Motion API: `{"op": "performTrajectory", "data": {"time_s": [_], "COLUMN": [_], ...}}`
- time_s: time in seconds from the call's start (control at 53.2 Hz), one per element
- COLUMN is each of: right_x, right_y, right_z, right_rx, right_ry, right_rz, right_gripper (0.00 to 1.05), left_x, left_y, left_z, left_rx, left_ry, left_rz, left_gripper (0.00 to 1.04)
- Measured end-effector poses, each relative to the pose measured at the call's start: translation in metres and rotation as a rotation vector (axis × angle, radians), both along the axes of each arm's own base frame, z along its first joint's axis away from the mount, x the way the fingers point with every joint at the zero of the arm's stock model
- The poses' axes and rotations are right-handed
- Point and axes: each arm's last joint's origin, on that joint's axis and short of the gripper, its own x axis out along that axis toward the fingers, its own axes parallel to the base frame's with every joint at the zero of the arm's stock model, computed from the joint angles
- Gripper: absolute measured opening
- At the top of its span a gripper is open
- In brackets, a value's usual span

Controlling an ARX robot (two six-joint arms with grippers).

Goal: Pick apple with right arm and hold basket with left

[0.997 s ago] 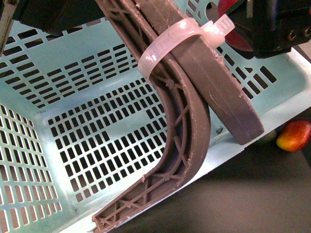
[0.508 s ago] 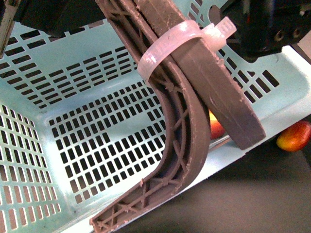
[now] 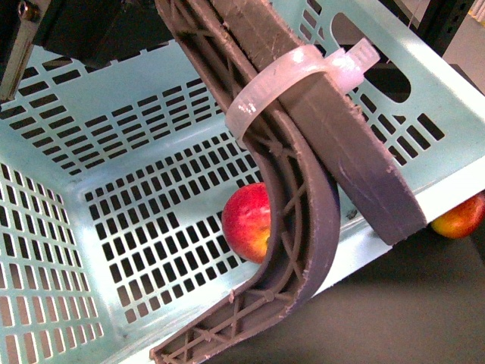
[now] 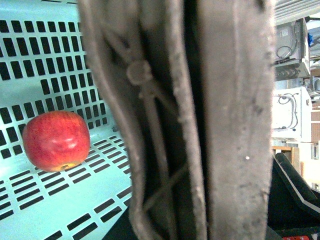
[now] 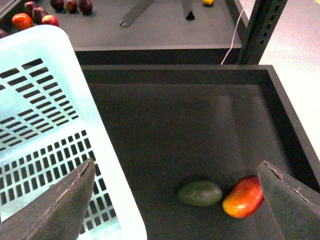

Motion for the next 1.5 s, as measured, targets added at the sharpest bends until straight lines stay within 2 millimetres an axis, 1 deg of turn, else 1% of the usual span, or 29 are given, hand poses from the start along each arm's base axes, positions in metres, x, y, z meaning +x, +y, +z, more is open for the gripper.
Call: {"op": "performTrajectory", "data": {"time_s": [0.188, 0.282, 0.339, 0.357, 0.395, 0.451, 0.546, 0.658, 0.677, 0.752, 0.884, 0.941, 1.035, 1.354, 1.505], "right_x": [0.000, -0.002, -0.008, -0.012, -0.017, -0.023, -0.029, -0.040, -0.041, -0.047, -0.057, -0.059, -0.063, -0.073, -0.077], "right_y": [0.000, -0.004, -0.010, -0.013, -0.018, -0.023, -0.028, -0.036, -0.036, -0.040, -0.046, -0.050, -0.056, -0.057, -0.057], "right_z": [0.000, -0.005, -0.012, -0.015, -0.018, -0.022, -0.028, -0.038, -0.039, -0.042, -0.050, -0.051, -0.053, -0.062, -0.061], "right_rx": [0.002, -0.003, 0.007, 0.010, 0.010, 0.008, 0.000, -0.005, -0.006, -0.010, -0.009, -0.004, -0.008, -0.008, -0.007], "right_ry": [-0.001, -0.133, -0.228, -0.256, -0.275, -0.285, -0.285, -0.278, -0.279, -0.282, -0.279, -0.279, -0.281, -0.295, -0.304], "right_rz": [-0.001, -0.033, -0.038, -0.042, -0.046, -0.043, -0.041, -0.044, -0.045, -0.043, -0.049, -0.019, -0.047, -0.048, -0.048], "right_gripper": [0.96, 0.85, 0.75, 0.70, 0.63, 0.52, 0.40, 0.17, 0.16, 0.02, 0.02, 0.02, 0.02, 0.02, 0.02], "left_x": [0.000, 0.001, 0.000, 0.000, 0.000, 0.000, 0.000, 0.000, 0.000, 0.000, 0.000, 0.000, 0.000, 0.000, 0.000], "left_y": [0.000, 0.001, 0.001, 0.001, 0.001, 0.001, 0.001, 0.000, 0.000, 0.001, 0.001, 0.001, 0.000, 0.001, 0.001], "left_z": [0.000, 0.000, 0.000, 0.000, 0.000, 0.000, 0.000, 0.000, 0.000, 0.000, 0.000, 0.000, 0.000, 0.000, 0.000], "left_rx": [0.007, 0.010, 0.008, 0.006, 0.005, 0.004, 0.005, 0.003, 0.004, 0.006, 0.005, 0.005, 0.003, 0.004, 0.005], "left_ry": [-0.004, -0.007, -0.005, -0.005, -0.003, -0.003, -0.003, -0.002, -0.003, -0.004, -0.004, -0.003, -0.002, -0.002, -0.004], "left_rz": [0.014, 0.016, 0.013, 0.011, 0.011, 0.011, 0.010, 0.010, 0.010, 0.011, 0.012, 0.011, 0.009, 0.011, 0.012], "left_gripper": [0.15, 0.15, 0.15, 0.15, 0.15, 0.15, 0.15, 0.15, 0.15, 0.15, 0.15, 0.15, 0.15, 0.15, 0.15]}}
